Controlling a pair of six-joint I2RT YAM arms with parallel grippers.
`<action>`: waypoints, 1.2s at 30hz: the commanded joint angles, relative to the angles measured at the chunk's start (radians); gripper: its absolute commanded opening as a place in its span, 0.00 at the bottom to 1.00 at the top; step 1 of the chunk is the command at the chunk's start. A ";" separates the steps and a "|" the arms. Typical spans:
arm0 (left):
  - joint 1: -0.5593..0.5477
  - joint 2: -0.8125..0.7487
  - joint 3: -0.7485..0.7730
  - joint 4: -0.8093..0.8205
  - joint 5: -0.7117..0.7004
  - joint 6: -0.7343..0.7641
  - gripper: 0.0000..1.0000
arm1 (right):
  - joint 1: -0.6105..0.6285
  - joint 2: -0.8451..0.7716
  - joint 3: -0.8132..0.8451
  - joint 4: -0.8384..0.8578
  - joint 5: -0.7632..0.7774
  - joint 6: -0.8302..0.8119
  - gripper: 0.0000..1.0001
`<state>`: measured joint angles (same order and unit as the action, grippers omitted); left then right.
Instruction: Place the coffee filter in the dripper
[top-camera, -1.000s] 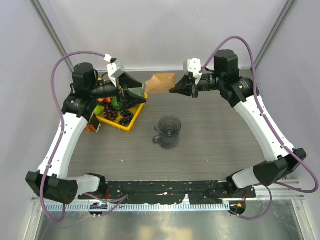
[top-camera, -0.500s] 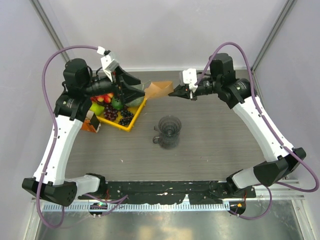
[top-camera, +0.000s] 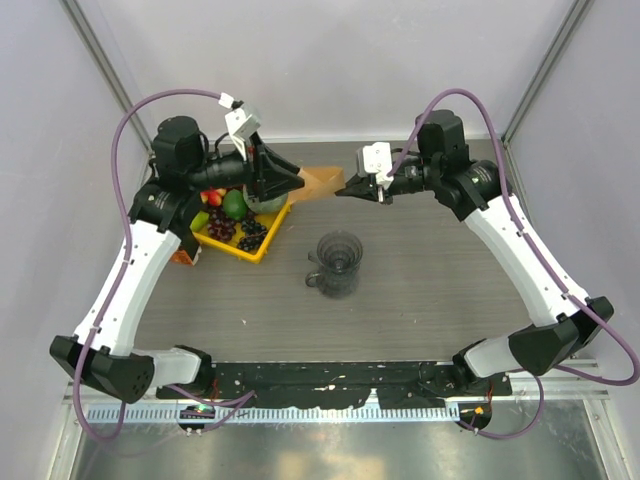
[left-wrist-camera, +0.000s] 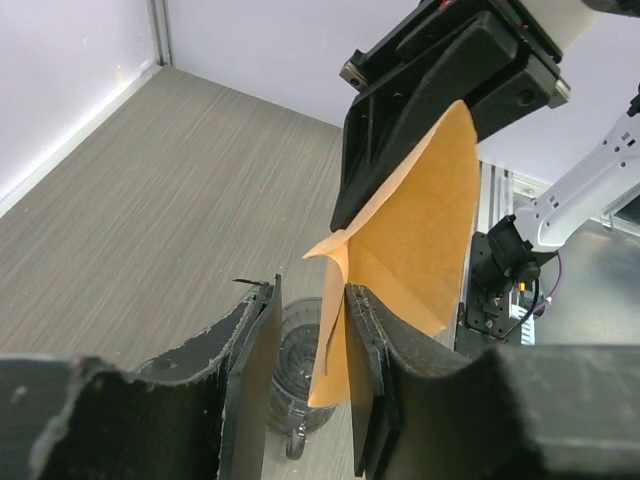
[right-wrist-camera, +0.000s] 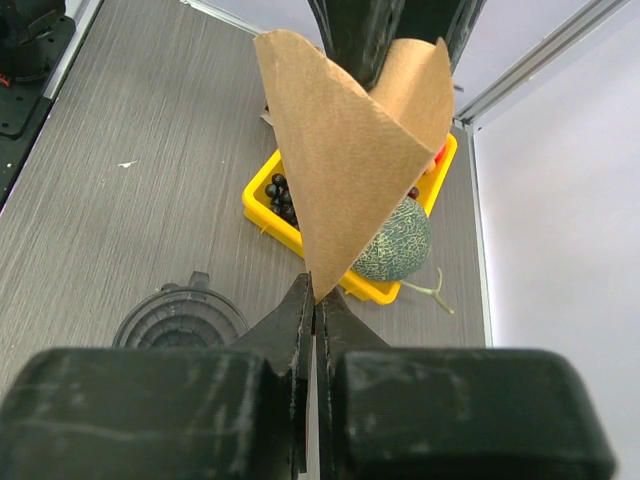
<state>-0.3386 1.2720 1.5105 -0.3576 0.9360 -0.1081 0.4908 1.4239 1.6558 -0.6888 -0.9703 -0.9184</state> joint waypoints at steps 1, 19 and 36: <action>-0.017 0.018 0.001 0.060 0.004 -0.021 0.38 | 0.005 -0.039 0.007 0.054 -0.004 0.016 0.05; -0.005 0.090 0.005 0.244 -0.049 -0.404 0.00 | 0.022 -0.078 -0.088 0.308 0.234 0.142 0.88; -0.010 0.093 -0.015 0.281 -0.091 -0.493 0.00 | 0.097 -0.095 -0.159 0.491 0.386 0.125 0.95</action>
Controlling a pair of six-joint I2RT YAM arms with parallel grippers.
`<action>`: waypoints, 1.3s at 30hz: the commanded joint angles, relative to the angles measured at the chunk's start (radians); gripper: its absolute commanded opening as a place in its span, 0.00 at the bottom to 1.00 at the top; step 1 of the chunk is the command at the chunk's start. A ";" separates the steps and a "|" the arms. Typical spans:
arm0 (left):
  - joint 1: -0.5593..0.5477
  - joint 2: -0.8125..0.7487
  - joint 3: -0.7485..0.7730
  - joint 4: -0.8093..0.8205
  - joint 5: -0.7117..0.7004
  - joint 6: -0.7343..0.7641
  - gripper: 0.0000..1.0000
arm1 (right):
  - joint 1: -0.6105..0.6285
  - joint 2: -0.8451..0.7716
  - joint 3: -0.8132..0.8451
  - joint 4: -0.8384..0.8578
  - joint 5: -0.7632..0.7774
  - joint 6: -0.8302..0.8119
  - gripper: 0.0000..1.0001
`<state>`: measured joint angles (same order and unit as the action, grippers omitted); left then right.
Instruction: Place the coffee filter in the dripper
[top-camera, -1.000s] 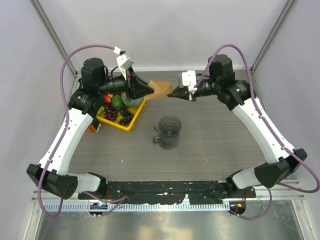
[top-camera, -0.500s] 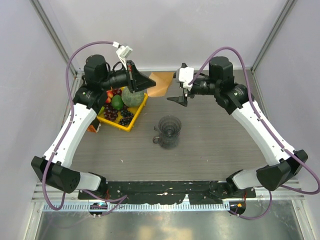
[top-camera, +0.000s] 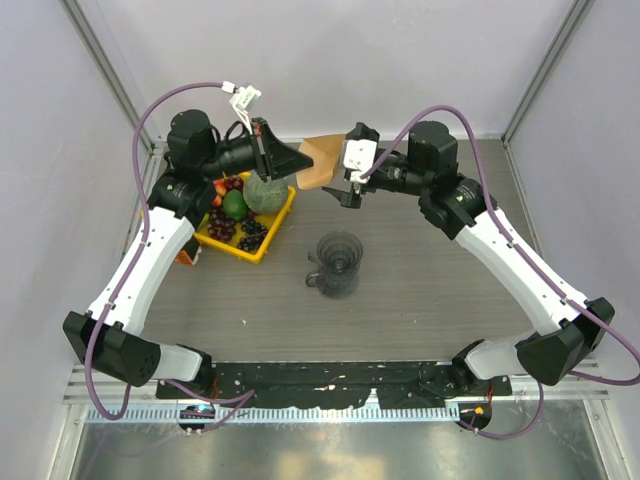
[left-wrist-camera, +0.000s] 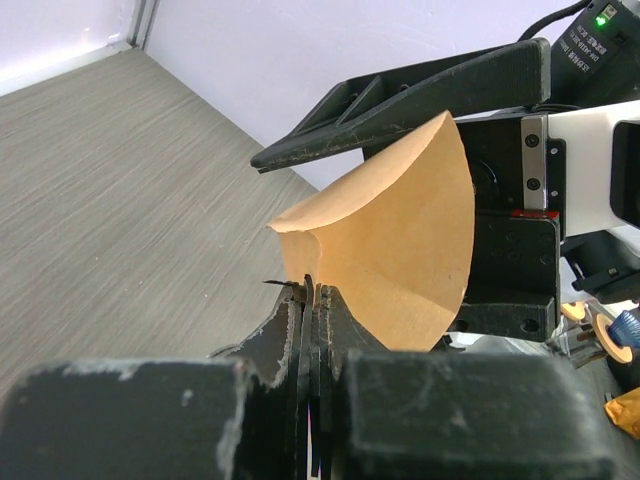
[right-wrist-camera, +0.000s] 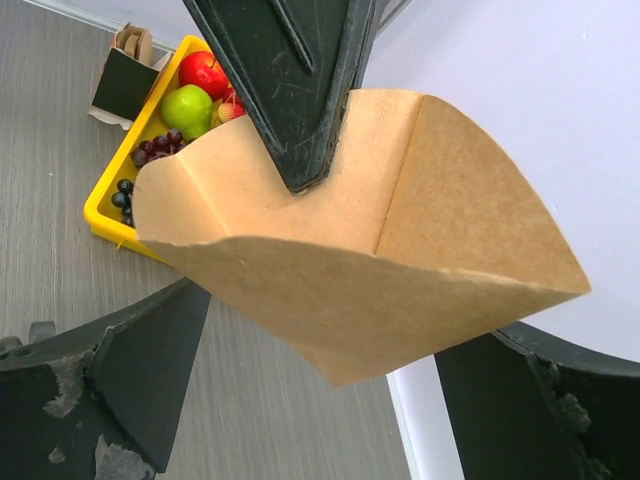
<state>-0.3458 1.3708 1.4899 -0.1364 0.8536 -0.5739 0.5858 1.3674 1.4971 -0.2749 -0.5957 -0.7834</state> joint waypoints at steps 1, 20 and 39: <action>-0.004 -0.006 0.004 0.060 -0.007 -0.026 0.00 | 0.002 -0.039 -0.001 0.077 0.010 -0.019 0.93; -0.004 -0.012 -0.008 0.043 0.001 -0.012 0.00 | -0.004 -0.060 -0.012 0.040 -0.012 -0.059 0.59; 0.105 -0.061 -0.028 0.221 0.200 0.057 0.75 | -0.070 -0.021 0.071 -0.069 -0.122 -0.010 0.16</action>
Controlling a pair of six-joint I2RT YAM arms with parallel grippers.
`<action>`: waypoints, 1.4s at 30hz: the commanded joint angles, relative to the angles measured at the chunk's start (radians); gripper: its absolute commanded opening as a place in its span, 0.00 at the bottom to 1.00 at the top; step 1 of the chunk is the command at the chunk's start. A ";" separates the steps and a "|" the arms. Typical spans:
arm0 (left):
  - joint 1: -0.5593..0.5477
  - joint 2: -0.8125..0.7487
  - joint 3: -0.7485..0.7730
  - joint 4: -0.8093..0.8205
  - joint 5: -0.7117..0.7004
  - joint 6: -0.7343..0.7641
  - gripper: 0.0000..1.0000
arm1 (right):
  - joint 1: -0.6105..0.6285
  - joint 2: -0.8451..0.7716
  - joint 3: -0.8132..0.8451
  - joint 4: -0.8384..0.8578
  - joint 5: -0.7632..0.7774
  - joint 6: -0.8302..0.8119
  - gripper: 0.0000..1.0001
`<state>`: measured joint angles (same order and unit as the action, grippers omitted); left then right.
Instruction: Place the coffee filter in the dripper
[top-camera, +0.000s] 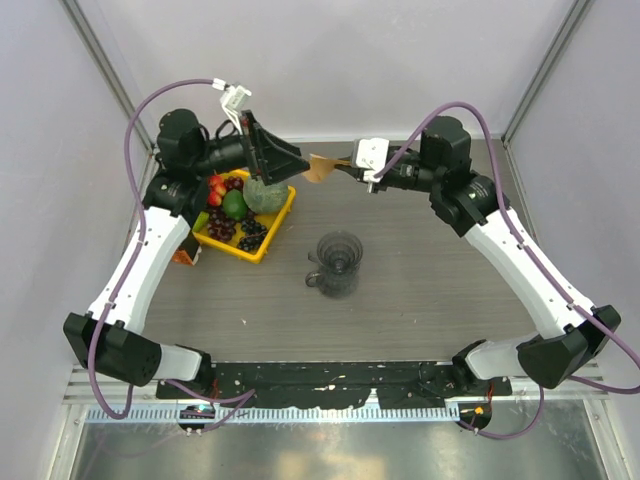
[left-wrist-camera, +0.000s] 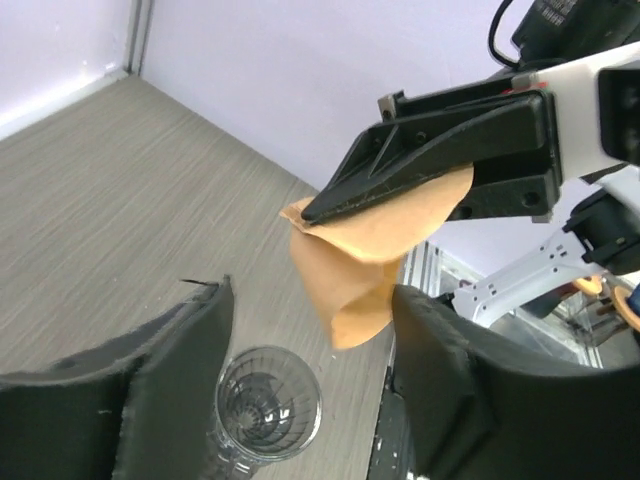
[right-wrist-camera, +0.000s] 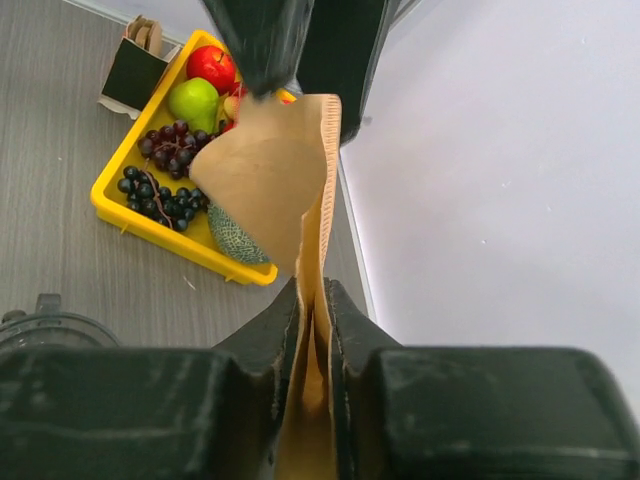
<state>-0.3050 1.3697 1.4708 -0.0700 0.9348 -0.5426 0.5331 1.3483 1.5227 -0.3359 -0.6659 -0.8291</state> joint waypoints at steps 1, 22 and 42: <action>0.082 -0.070 -0.010 0.130 0.134 0.077 0.82 | -0.025 -0.001 0.047 -0.011 -0.070 0.045 0.14; -0.115 -0.185 -0.162 0.005 -0.082 0.742 0.95 | -0.041 0.003 0.057 0.021 -0.317 0.283 0.05; -0.184 -0.207 -0.173 0.041 -0.085 0.704 0.42 | -0.041 -0.008 0.037 0.024 -0.299 0.317 0.08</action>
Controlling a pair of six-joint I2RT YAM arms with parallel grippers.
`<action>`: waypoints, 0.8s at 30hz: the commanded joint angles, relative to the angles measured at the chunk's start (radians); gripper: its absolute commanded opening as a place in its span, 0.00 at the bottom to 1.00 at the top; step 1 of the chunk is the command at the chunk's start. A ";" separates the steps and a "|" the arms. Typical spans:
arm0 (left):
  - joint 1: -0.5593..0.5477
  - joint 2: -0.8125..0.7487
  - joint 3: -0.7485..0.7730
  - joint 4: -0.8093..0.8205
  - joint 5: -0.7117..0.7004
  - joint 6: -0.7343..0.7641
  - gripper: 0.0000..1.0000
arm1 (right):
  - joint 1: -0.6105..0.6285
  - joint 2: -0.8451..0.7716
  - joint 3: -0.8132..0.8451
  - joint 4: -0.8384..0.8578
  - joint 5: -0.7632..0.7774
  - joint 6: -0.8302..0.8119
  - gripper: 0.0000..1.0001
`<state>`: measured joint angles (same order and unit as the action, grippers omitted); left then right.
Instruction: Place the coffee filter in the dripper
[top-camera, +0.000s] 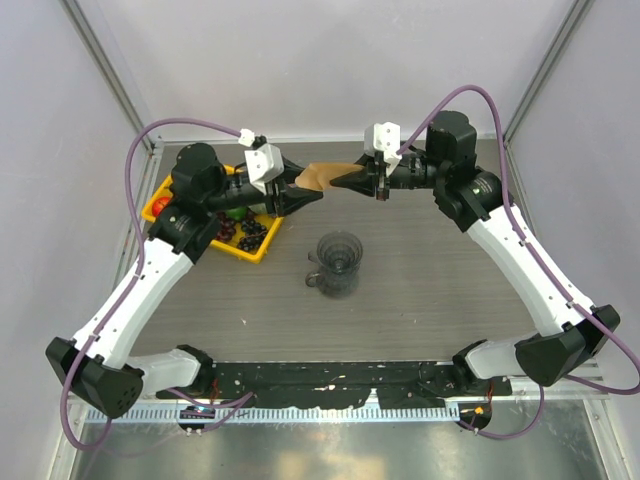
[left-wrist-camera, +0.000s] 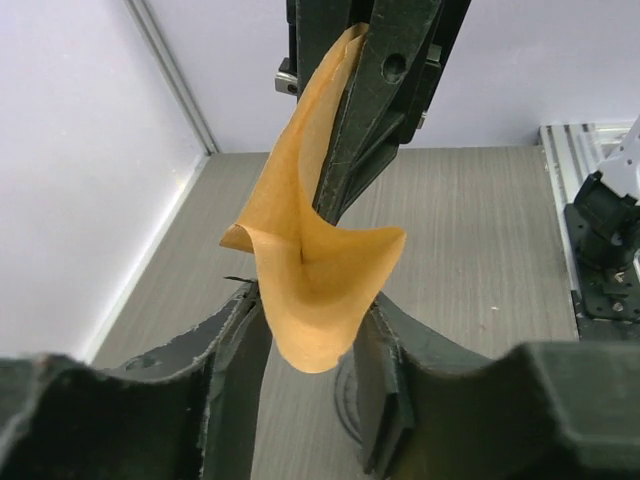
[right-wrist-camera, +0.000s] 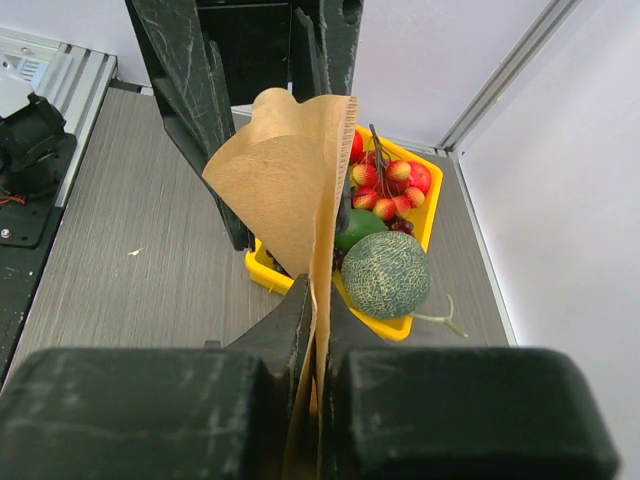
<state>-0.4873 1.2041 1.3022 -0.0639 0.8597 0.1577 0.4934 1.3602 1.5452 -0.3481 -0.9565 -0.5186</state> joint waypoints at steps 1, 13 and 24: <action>0.000 -0.047 -0.010 0.035 -0.010 0.009 0.37 | -0.003 -0.022 0.013 0.035 -0.010 0.005 0.08; 0.023 -0.063 -0.041 0.058 -0.018 -0.024 0.00 | -0.022 -0.038 0.000 0.035 -0.019 0.005 0.23; 0.096 -0.048 -0.072 0.320 0.021 -0.331 0.00 | -0.059 -0.041 -0.026 0.058 -0.011 0.063 0.76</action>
<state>-0.4122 1.1603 1.2373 0.0708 0.8619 0.0017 0.4496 1.3418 1.5208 -0.3458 -0.9634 -0.5148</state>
